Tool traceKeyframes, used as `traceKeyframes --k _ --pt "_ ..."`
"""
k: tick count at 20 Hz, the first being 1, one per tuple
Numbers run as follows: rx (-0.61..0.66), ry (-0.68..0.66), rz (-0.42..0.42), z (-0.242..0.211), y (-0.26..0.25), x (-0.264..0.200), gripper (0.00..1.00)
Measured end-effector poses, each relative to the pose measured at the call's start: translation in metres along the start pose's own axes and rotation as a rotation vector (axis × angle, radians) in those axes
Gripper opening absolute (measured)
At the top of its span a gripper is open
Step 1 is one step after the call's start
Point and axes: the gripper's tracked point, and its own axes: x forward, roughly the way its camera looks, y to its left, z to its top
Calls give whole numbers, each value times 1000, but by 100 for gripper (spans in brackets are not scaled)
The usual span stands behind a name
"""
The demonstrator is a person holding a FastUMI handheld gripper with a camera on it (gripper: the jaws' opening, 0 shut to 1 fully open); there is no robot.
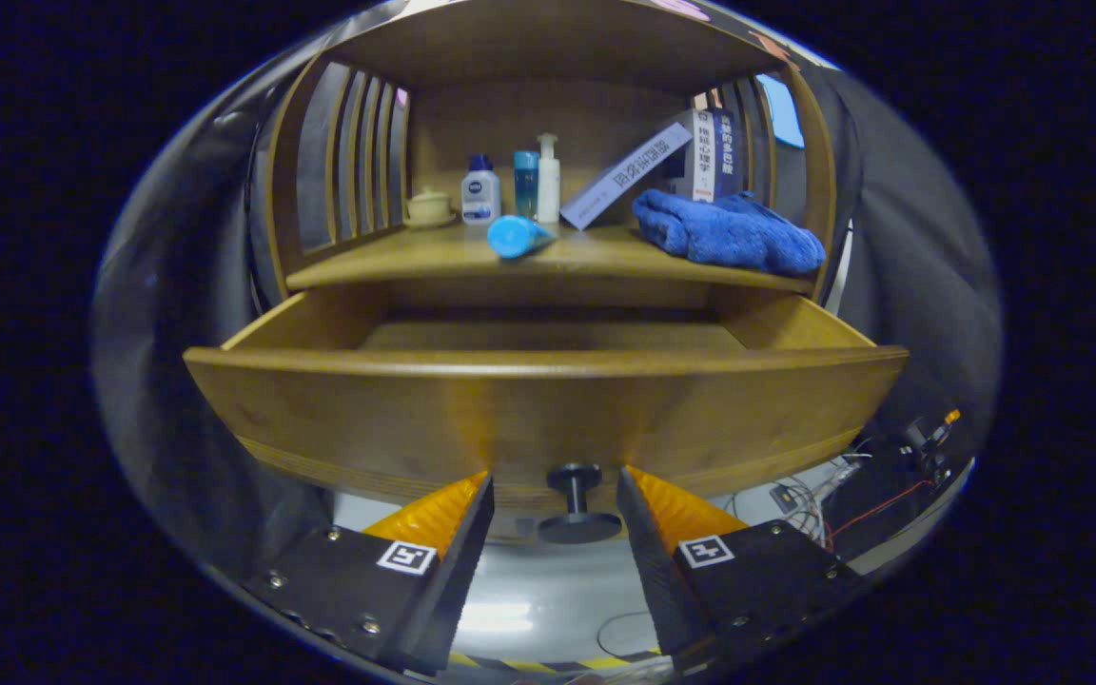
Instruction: Pull open the drawer, take out the items inside it, and place them on the countertop above the cabinet.
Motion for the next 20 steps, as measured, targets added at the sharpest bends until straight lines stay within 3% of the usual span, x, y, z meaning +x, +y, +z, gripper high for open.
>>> traceKeyframes --k 20 --pt "60 -39 35 52 10 88 78"
